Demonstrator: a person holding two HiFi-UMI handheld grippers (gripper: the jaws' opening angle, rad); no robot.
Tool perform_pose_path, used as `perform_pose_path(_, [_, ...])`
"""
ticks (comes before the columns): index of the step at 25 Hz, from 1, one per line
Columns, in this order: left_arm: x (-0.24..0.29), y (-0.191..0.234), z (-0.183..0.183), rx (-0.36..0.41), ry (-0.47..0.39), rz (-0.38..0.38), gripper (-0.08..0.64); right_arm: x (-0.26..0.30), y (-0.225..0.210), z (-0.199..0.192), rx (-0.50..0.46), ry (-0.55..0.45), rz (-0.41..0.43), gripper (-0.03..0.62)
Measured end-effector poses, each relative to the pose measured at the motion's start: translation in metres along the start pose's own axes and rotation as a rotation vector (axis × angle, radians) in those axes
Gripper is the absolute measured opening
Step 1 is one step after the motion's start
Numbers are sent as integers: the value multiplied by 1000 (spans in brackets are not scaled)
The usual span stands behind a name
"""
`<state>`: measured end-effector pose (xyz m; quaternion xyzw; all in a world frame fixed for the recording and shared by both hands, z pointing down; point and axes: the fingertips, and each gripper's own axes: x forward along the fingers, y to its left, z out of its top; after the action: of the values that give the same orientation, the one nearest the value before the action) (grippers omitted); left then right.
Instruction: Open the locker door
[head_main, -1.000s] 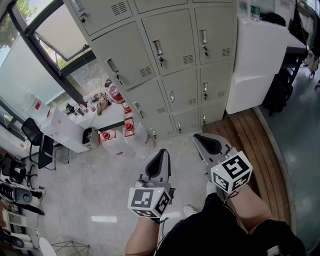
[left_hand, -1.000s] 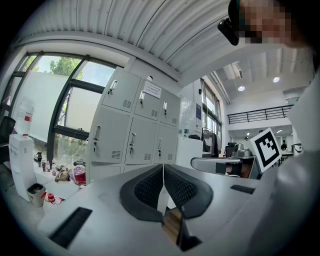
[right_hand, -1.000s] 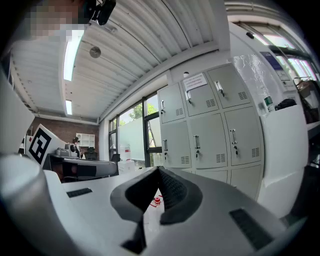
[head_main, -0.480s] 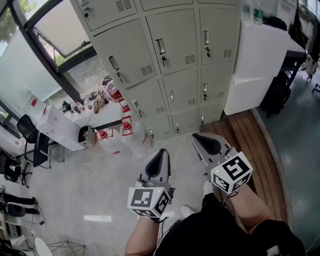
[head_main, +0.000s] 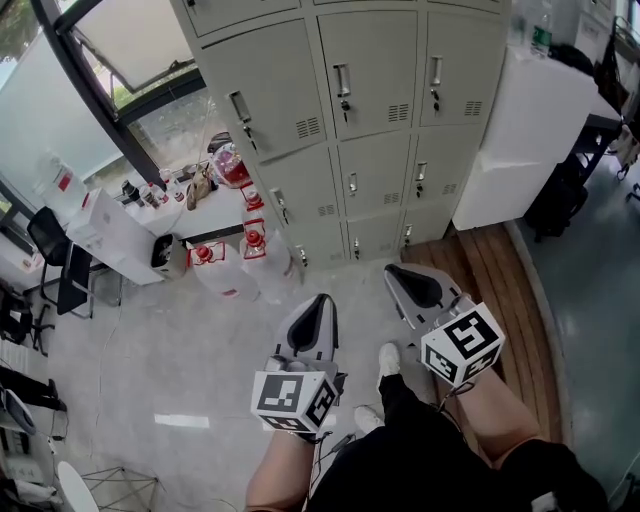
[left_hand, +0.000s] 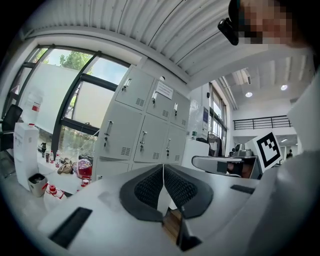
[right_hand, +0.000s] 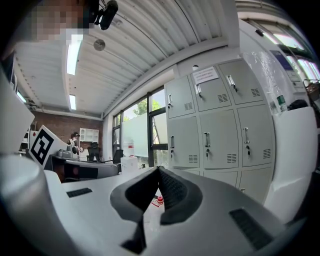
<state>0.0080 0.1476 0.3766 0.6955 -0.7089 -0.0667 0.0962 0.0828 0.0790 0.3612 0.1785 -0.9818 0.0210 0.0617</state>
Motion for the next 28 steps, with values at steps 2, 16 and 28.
perform_pose_path(2, [6,10,2,0,-1,11,20,13,-3,-2,9,5,9,54])
perform_pose_path(16, [75,68,27,34,-6,63,20,106,-49,12,20,-10,63,54])
perform_pose_path(28, [180,98,41,34,-9,44,20,179,-140,28,13,-3,42,54])
